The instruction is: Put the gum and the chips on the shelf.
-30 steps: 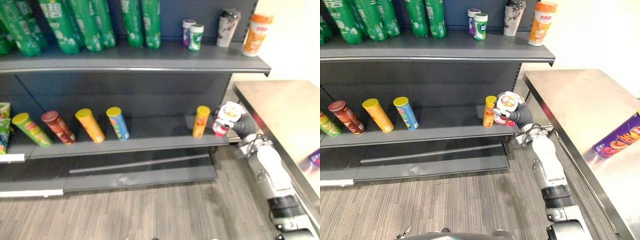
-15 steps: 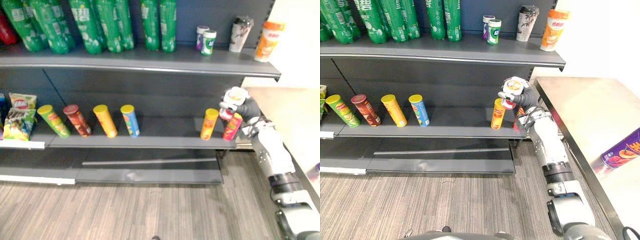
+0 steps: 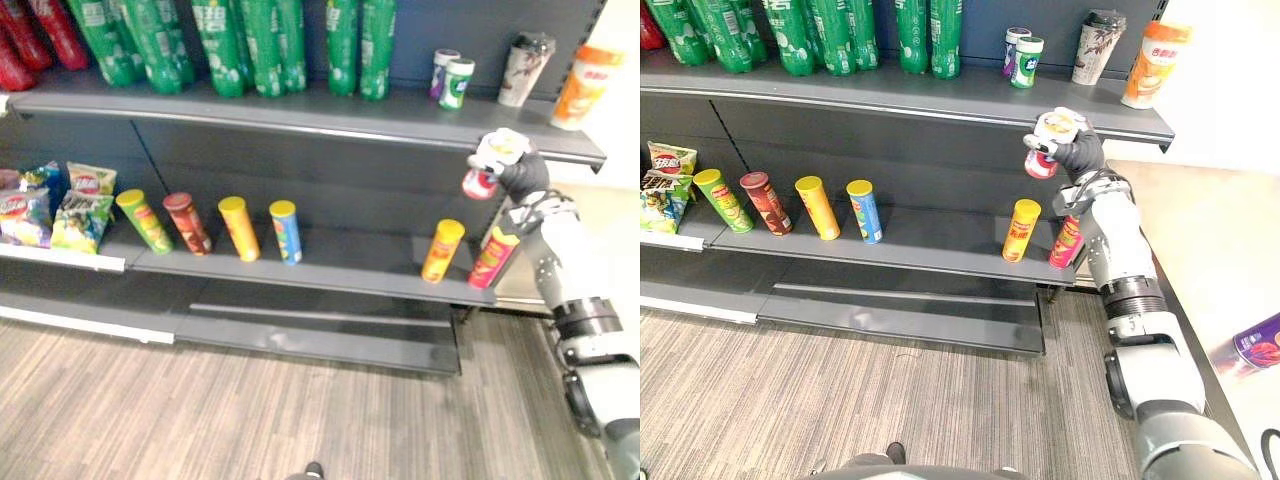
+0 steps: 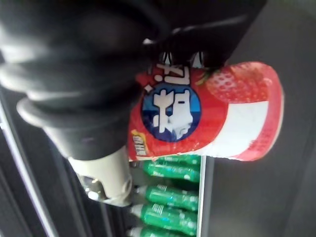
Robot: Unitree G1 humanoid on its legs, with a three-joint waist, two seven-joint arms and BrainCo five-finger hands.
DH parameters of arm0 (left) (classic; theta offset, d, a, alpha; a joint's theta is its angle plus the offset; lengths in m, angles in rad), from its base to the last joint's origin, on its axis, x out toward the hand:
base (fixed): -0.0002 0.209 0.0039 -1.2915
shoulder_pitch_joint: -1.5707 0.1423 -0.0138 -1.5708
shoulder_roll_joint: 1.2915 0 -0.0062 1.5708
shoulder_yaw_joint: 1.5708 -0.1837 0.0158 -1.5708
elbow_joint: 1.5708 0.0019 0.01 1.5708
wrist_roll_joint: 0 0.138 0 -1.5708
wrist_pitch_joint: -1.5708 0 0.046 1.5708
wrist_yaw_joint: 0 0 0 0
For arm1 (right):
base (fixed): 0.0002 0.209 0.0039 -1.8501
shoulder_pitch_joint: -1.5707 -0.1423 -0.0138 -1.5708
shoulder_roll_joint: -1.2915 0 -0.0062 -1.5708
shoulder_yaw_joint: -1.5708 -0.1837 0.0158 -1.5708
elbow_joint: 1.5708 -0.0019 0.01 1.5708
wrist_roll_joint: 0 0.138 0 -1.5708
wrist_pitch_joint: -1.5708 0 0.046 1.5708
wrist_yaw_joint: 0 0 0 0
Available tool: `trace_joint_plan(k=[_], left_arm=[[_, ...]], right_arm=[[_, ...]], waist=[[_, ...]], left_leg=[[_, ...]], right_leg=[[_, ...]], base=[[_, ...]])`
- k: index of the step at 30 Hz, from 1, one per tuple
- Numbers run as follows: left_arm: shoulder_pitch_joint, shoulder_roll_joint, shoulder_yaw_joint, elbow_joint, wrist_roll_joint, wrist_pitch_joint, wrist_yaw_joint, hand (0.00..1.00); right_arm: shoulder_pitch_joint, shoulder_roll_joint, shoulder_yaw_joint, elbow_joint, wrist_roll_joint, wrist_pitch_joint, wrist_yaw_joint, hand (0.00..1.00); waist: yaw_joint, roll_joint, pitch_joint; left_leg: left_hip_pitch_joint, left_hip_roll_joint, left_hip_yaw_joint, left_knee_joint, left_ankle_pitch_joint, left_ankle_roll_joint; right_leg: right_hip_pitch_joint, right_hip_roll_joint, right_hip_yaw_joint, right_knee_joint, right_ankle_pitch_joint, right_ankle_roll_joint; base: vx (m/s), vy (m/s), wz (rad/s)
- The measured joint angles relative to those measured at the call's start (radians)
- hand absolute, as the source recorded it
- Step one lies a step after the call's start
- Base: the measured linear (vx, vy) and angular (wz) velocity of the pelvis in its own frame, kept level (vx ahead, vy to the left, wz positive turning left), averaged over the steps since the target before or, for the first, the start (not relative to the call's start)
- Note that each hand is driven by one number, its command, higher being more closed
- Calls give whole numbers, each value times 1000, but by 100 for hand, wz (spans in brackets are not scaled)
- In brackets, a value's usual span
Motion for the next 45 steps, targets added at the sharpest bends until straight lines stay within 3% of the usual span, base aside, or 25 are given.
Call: trace_joint_plan(k=[5, 8, 11, 17, 22, 26, 29, 30, 32, 34, 36, 37, 39, 41, 45], left_arm=[[-9, 2, -4, 20, 0, -12, 0, 0], [-8, 3, -3, 39, 0, -25, 2, 0], [-5, 3, -4, 57, -1, -45, 11, 0], [0, 9, -11, 59, -2, -48, 33, 0], [3, 26, -35, 89, -11, -50, 41, 0], [-3, 41, -44, 97, -12, -50, 48, 0], [-33, 42, -48, 96, -15, -54, 44, 0], [-43, 36, -49, 95, -41, -62, 37, 0], [-46, 32, -59, 95, -81, -81, 37, 0], [-51, 31, -79, 95, -90, -92, 35, 0], [-59, 31, -90, 96, -90, -113, 30, 0], [-64, 28, -91, 96, -91, -127, 30, 0], [-59, 23, -98, 98, -89, -131, 32, 0], [-51, 19, -115, 97, -85, -140, 33, 0], [-40, 20, -136, 101, -83, -146, 32, 0]], right_arm=[[185, 93, 61, -270, -1, 34, 38, 100], [293, 133, 100, -372, -2, 73, 42, 100], [395, 148, 136, -394, -4, 96, 62, 100], [529, 148, 142, -426, -6, 96, 64, 100], [631, 162, 144, -426, -45, 83, 62, 100], [702, 164, 143, -431, -49, 55, 60, 100], [740, 163, 143, -454, -49, 51, 55, 100], [752, 165, 147, -467, -50, 47, 57, 100], [761, 163, 146, -474, -50, 26, 58, 100], [761, 162, 137, -477, -53, 3, 58, 100], [760, 162, 131, -487, -72, -1, 55, 100], [760, 162, 130, -498, -79, -2, 48, 100], [759, 162, 131, -502, -80, -2, 36, 100], [758, 159, 132, -502, -80, -11, 34, 100], [765, 118, 127, -502, -79, -32, 38, 100]], waist=[[-6, -3, 3], [-31, -10, 5], [-52, -12, 6], [-66, -21, 4], [-99, -42, -6], [-118, -42, -11], [-122, -21, -3], [-121, -15, 3], [-118, -7, 7], [-122, 4, 10], [-124, 3, 20], [-124, -10, 57], [-120, 0, 61], [-111, 13, 62], [-130, 27, 56]], left_leg=[[17, 4, 38, 0, -14, 3], [17, 4, 60, 0, -17, 5], [24, 4, 78, 0, -20, -1], [30, 3, 100, 0, -28, -4], [28, -1, 110, 1, -36, -4], [-13, 18, 104, 41, -50, -18], [-162, 104, 81, 322, -154, -25], [-208, 132, 64, 422, -163, -21], [-222, 151, 57, 475, -160, -18], [-205, 152, 59, 450, -153, -14], [-211, 140, 57, 449, -96, -17], [-232, 142, 51, 507, -104, -24], [-230, 144, 38, 484, -122, -39], [-231, 146, 32, 443, -122, -39], [-207, 127, 42, 344, -99, -52]], right_leg=[[-4, 9, 43, -1, -1, 1], [-20, 10, 57, -3, -2, 1], [-23, 13, 80, 0, -2, 1], [-40, 12, 104, 21, -16, 2], [-87, -2, 111, 103, -75, -4], [-124, 8, 109, 132, -111, -13], [-139, 57, 104, 109, -123, -34], [-137, 69, 105, 110, -130, -45], [-131, 75, 111, 121, -134, -55], [-134, 75, 120, 141, -147, -62], [-134, 63, 129, 131, -149, -66], [-91, 50, 138, 114, -153, -71], [-62, 46, 154, 109, -169, -78], [-40, 44, 173, 117, -176, -68], [-34, 46, 227, 168, -221, -24]], base=[[26, 4, -25], [12, 10, -14], [9, 10, -19], [18, 3, -13], [45, -40, -2], [80, -93, 3], [82, -130, -2], [62, -98, -9], [132, -149, -18], [123, -124, -10], [80, -101, -2], [73, -82, -4], [92, -48, -24], [149, 28, -46], [168, 148, -46]])
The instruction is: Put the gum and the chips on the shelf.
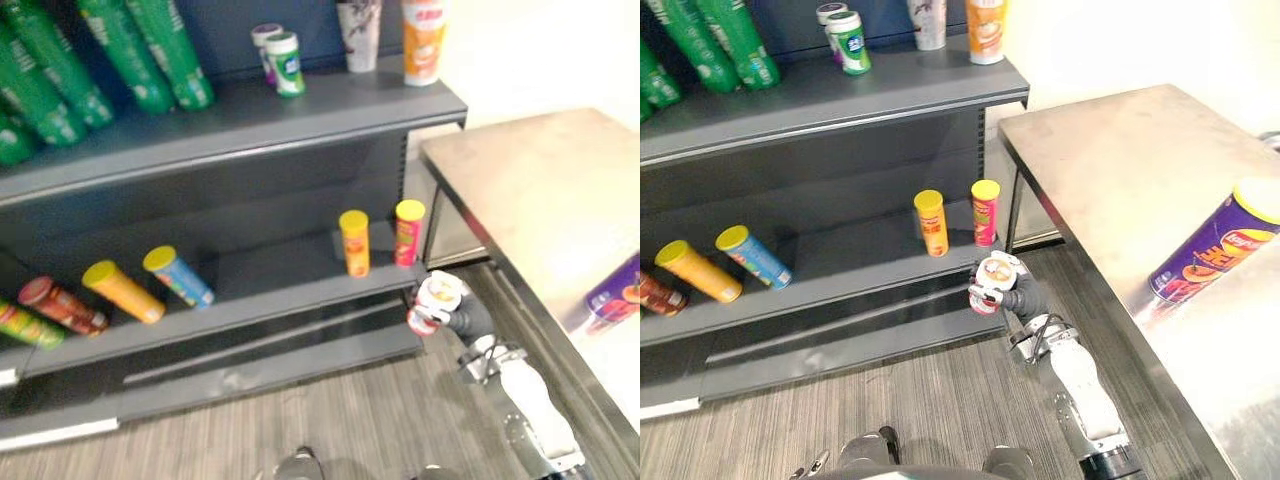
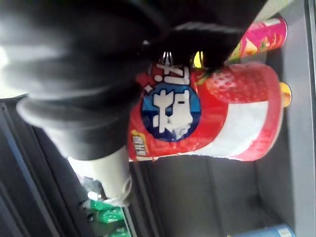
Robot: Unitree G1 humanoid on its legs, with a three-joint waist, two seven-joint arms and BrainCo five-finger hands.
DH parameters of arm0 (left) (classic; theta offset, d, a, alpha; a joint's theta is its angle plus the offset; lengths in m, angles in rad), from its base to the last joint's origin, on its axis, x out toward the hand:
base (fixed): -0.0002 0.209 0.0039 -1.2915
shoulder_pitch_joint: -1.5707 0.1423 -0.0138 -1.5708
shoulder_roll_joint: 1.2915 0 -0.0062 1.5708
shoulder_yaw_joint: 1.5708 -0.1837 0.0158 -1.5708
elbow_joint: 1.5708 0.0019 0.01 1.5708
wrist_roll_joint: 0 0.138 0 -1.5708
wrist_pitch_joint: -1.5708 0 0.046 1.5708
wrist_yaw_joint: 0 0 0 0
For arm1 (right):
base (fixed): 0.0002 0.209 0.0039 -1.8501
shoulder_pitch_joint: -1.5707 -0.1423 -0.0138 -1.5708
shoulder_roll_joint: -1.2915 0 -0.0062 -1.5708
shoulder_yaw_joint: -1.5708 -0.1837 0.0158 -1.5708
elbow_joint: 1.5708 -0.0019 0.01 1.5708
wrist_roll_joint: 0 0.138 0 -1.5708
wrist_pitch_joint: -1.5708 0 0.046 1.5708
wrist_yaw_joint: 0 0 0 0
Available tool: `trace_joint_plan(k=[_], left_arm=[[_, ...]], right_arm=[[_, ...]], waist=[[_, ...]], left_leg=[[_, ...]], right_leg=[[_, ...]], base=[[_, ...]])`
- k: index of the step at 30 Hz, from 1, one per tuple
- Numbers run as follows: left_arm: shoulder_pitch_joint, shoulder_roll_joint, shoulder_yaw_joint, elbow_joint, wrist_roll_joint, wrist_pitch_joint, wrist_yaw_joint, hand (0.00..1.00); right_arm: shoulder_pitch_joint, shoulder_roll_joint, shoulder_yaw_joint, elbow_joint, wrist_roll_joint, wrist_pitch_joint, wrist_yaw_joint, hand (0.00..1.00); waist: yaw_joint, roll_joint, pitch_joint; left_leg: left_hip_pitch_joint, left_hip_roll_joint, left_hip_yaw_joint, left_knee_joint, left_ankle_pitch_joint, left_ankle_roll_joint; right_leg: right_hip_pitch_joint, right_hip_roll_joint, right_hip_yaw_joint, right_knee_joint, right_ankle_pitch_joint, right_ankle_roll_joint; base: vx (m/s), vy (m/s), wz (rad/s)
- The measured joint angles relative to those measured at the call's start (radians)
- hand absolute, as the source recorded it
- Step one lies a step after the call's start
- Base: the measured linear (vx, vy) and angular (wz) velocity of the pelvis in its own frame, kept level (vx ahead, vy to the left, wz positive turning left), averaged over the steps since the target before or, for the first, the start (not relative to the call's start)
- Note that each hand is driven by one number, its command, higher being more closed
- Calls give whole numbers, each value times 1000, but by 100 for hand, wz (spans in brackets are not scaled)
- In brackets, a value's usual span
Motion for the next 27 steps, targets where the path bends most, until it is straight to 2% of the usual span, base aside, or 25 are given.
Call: trace_joint_plan(k=[1, 2, 4, 7, 11, 16, 18, 19, 20, 21, 22, 23, 24, 26, 27], left_arm=[[-1, 3, -10, 10, 0, 1, -3, 0], [-11, 17, -12, 18, 0, 2, -7, 0], [-20, 47, -28, 18, 4, 7, -13, 0], [-29, 56, -37, 18, 7, 24, -18, 0], [-32, 60, -53, 12, 9, 23, -25, 0], [-30, 61, -50, -5, 11, 24, -31, 0], [-30, 59, -51, -7, 11, 24, -31, 0], [-30, 56, -51, -8, 11, 23, -31, 0], [-30, 56, -51, -8, 11, 23, -31, 0], [-27, 59, -50, -9, 11, 23, -30, 0], [-26, 60, -50, -9, 11, 23, -27, 0], [-21, 60, -50, -14, 10, 24, -16, 0], [-20, 60, -49, -19, 5, 24, -6, 0], [-19, 59, -49, -24, 1, 24, 5, 0], [-21, 59, -49, -25, 1, 30, 7, 0]], right_arm=[[13, -2, -23, 3, 0, -4, -1, 100], [26, 17, -26, 4, 0, -4, -5, 100], [57, 32, -30, -2, 0, -4, -3, 100], [64, 54, -32, -11, -1, -4, -1, 100], [69, 71, -32, -21, -1, -5, 16, 100], [73, 70, -30, -39, -1, -26, 46, 100], [78, 64, -30, -39, -1, -27, 47, 100], [86, 65, -28, -38, -1, -27, 48, 100], [87, 65, -26, -38, -1, -27, 48, 100], [89, 65, -10, -37, -1, -29, 56, 100], [89, 65, -2, -36, -1, -31, 64, 100], [86, 67, 18, -33, -1, -34, 72, 100], [81, 67, 32, -27, -1, -34, 88, 100], [64, 67, 46, -11, -1, -35, 106, 100], [45, 67, 58, 9, -1, -36, 114, 100]], waist=[[-11, -1, -1], [-13, -15, 0], [-22, -52, 0], [-23, -57, 1], [-9, -50, 3], [5, -53, 5], [4, -49, 4], [5, -45, 5], [5, -45, 5], [6, -49, 8], [7, -50, 9], [9, -44, 14], [15, -46, 12], [19, -45, 13], [19, -42, 14]], left_leg=[[20, -21, 13, -21, -5, 7], [27, -41, 24, -20, -4, 8], [35, -88, 40, -25, -31, 42], [42, -123, 50, -20, -51, 73], [69, -128, 54, -28, -80, 91], [56, -159, 68, -31, -109, 107], [57, -170, 65, -54, -111, 110], [69, -173, 56, -89, -105, 114], [72, -174, 53, -96, -103, 114], [100, -179, 46, -132, -90, 118], [112, -181, 43, -145, -86, 119], [132, -177, 42, -160, -84, 121], [147, -169, 42, -169, -83, 122], [154, -151, 42, -167, -85, 120], [155, -132, 42, -161, -83, 108]], right_leg=[[-3, -10, 15, 32, -26, 28], [-3, -37, 17, 47, -33, 37], [-1, -87, 10, 44, -21, 69], [18, -114, 5, 13, 26, 99], [38, -115, 4, -15, 92, 101], [35, -140, 4, -47, 116, 98], [17, -147, 2, -26, 132, 74], [-10, -148, -13, 27, 159, 36], [-17, -149, -16, 40, 165, 28], [-57, -163, -22, 135, 195, 4], [-75, -170, -22, 172, 210, 4], [-98, -177, -20, 219, 209, 2], [-111, -172, -29, 227, 180, -9], [-135, -155, -51, 200, 153, -10], [-159, -136, -51, 146, 154, -9]], base=[[201, 271, -20], [236, 306, -14], [180, 212, -3], [157, 216, -1], [75, 163, -6], [-9, 136, -10], [-26, 130, 5], [0, 61, 9], [20, 79, 14], [33, 47, 9], [81, 35, 6], [99, -32, -2], [104, -56, -4], [79, -80, -3], [117, -149, 5]])
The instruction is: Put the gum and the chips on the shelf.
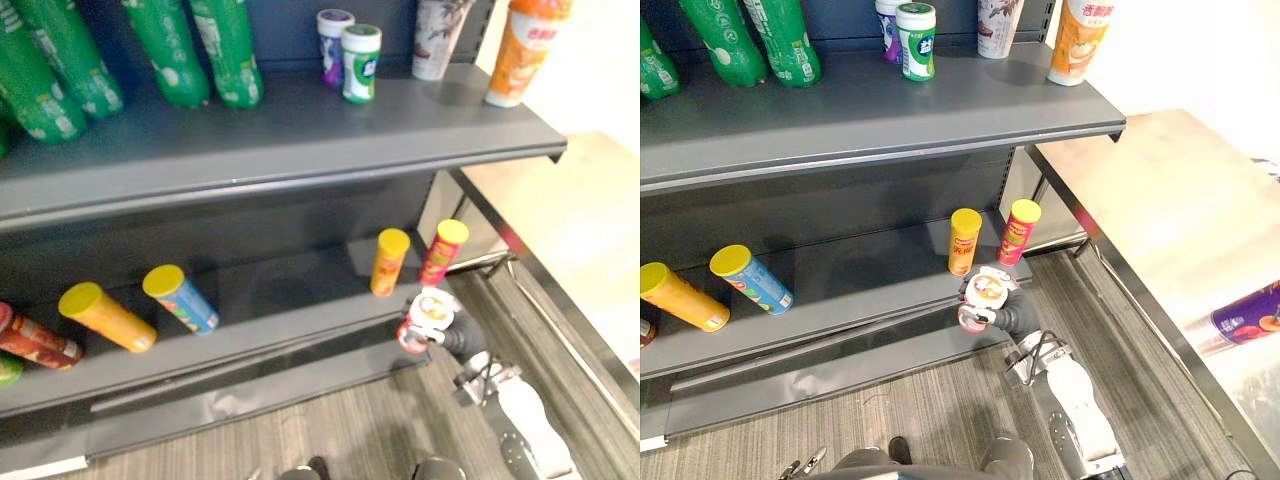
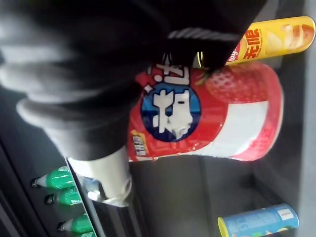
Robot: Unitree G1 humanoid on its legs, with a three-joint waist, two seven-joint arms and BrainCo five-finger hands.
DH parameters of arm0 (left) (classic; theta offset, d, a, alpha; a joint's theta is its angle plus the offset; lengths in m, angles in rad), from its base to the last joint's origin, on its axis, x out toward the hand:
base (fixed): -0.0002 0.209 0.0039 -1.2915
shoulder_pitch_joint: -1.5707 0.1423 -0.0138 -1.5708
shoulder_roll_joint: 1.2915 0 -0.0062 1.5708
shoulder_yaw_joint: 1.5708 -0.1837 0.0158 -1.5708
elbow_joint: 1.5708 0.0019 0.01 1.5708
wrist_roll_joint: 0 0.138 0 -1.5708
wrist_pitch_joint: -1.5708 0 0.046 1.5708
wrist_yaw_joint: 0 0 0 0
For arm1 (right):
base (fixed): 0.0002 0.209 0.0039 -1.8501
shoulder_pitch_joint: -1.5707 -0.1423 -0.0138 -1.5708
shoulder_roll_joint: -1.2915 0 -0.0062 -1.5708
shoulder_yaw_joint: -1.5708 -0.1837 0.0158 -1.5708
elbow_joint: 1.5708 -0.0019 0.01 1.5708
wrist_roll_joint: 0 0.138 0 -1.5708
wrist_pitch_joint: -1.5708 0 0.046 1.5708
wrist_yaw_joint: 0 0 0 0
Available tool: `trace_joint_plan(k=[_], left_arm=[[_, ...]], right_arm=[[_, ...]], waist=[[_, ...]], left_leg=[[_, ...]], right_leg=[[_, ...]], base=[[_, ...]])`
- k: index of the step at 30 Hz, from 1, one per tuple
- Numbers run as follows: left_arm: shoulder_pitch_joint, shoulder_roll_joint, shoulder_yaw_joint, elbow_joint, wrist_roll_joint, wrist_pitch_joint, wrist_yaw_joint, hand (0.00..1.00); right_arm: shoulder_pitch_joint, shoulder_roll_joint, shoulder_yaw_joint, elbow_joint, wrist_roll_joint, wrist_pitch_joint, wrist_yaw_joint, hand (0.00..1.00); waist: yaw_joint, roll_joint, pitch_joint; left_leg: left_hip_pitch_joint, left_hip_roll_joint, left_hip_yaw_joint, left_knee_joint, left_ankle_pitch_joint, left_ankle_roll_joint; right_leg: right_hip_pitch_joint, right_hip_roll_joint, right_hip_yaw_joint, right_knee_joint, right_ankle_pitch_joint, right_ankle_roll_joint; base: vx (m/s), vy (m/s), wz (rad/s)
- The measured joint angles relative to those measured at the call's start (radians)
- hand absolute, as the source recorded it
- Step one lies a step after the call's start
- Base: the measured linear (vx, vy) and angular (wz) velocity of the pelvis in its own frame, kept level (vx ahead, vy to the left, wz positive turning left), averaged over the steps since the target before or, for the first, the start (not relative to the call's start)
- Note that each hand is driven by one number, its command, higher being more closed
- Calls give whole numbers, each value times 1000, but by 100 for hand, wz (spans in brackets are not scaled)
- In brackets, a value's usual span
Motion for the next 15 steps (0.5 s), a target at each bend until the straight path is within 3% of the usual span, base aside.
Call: trace_joint_plan(k=[2, 3, 4, 7, 9, 15], left_arm=[[-6, 0, 2, -1, -8, 16, 7, 0], [-5, 4, 6, -2, -10, 24, 13, 0], [-9, 12, 19, -8, -10, 30, 20, 0], [-12, -29, 45, -32, -42, 29, 30, 0], [-11, -39, 57, -31, -45, 29, 38, 0], [-10, -53, 73, -25, -38, 27, 38, 0]], right_arm=[[-20, 1, 8, 17, 0, -2, 1, 100], [-38, 3, 13, 30, 0, -6, 0, 100], [-56, 5, 12, 35, 2, -14, -2, 100], [-137, 0, 10, 61, 7, -19, -5, 100], [-157, -2, 7, 71, 9, -19, -7, 100], [-149, 0, 17, 71, 9, -4, -7, 100]], waist=[[2, 2, 3], [2, -8, 1], [2, -35, 0], [16, 17, 17], [17, 31, 24], [30, 34, 5]], left_leg=[[-5, 32, -3, 30, -8, -20], [-12, 44, -15, 57, -20, -39], [-25, 44, -30, 86, -39, -65], [-39, 113, -29, 112, -48, -91], [-36, 137, -32, 111, -46, -97], [24, 145, -28, 25, -2, -130]], right_leg=[[-19, 26, 18, -114, 18, 16], [-15, 39, 37, -205, 83, 15], [-5, 40, 57, -246, 167, 59], [27, 107, 32, -311, 153, 53], [54, 133, 13, -343, 150, 50], [131, 153, -13, -434, 163, 61]], base=[[178, -229, 12], [164, -224, 29], [120, -194, 26], [123, -224, -7], [69, -177, 5], [11, -47, 7]])
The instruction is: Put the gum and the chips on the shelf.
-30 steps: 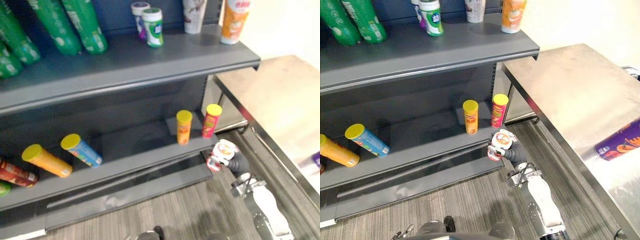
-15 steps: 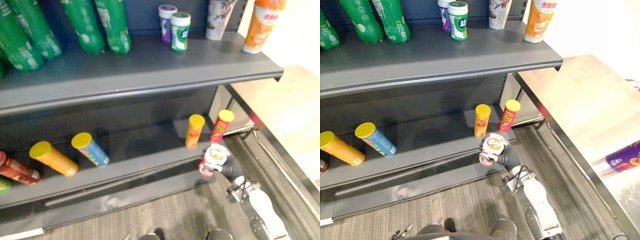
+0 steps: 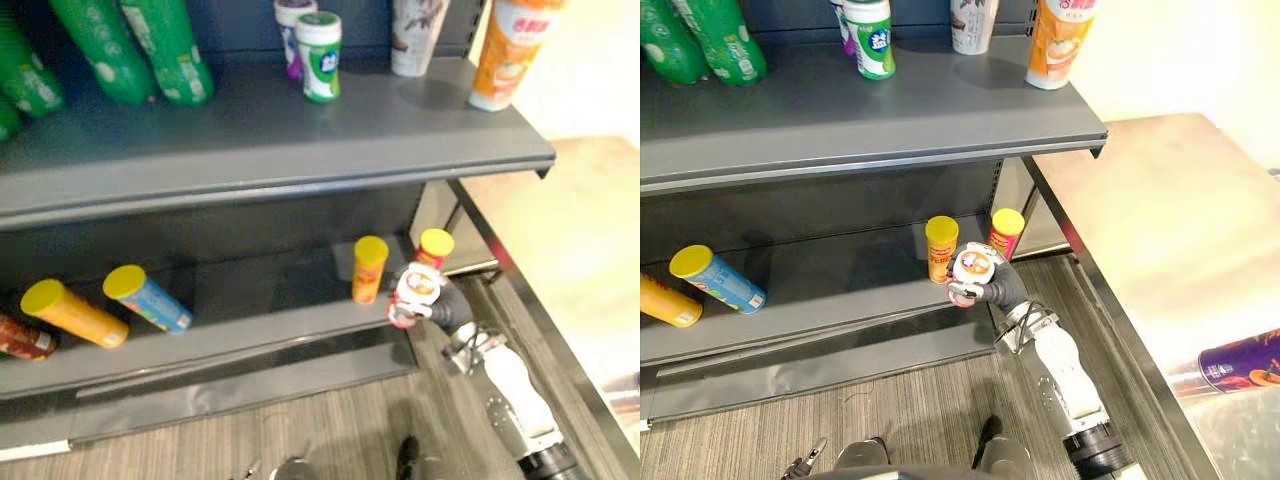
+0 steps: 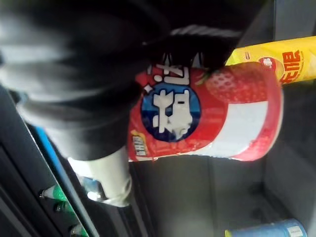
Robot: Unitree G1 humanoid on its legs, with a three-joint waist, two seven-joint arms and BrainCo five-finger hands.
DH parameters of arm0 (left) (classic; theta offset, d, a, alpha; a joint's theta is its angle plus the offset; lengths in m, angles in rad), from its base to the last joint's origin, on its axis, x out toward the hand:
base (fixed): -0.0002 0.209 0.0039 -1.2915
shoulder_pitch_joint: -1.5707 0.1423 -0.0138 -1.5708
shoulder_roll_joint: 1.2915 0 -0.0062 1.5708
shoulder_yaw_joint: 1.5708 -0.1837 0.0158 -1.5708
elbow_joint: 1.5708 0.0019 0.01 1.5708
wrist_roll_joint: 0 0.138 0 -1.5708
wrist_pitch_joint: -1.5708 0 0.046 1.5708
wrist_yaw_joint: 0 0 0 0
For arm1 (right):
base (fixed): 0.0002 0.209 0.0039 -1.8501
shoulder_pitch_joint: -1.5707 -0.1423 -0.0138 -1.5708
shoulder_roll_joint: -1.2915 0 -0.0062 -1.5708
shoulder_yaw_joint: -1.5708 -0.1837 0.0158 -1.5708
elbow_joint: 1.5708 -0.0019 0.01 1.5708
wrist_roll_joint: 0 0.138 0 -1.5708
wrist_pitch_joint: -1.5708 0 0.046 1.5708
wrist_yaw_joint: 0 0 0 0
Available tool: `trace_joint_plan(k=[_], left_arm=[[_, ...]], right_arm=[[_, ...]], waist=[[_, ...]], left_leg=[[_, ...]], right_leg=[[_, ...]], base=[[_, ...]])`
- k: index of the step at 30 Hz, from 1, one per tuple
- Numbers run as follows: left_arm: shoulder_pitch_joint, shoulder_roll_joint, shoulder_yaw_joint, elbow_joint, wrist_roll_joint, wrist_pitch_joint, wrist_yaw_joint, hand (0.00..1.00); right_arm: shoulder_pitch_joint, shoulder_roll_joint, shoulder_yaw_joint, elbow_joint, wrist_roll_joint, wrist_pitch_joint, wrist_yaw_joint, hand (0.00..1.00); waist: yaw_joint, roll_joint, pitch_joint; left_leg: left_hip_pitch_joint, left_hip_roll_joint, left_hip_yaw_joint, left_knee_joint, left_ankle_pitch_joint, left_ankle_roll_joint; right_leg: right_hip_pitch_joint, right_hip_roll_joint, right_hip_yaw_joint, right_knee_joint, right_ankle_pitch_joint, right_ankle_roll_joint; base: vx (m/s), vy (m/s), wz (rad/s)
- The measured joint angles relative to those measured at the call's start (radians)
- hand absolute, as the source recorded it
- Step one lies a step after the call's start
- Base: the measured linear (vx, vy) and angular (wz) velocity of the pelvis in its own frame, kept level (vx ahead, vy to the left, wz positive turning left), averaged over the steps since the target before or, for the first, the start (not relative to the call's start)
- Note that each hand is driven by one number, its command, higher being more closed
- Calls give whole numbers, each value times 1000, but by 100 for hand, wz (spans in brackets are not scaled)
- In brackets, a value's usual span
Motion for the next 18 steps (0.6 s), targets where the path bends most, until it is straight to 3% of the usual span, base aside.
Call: trace_joint_plan(k=[10, 18], left_arm=[[4, -14, 5, 7, 22, -16, -20, 0], [3, -14, 5, 9, 49, -24, -21, 0]], right_arm=[[41, 19, 19, -16, -1, 29, -19, 100], [4, -22, -48, -188, 14, 83, 22, 100]], waist=[[-9, 31, -45], [-15, 25, -62]], left_leg=[[67, -14, 34, -137, 66, -15], [86, -22, 41, -145, 66, -15]], right_leg=[[47, 23, 3, -124, 59, 3], [63, 21, 13, -131, 66, 3]], base=[[24, -1, -5], [23, 4, -1]])
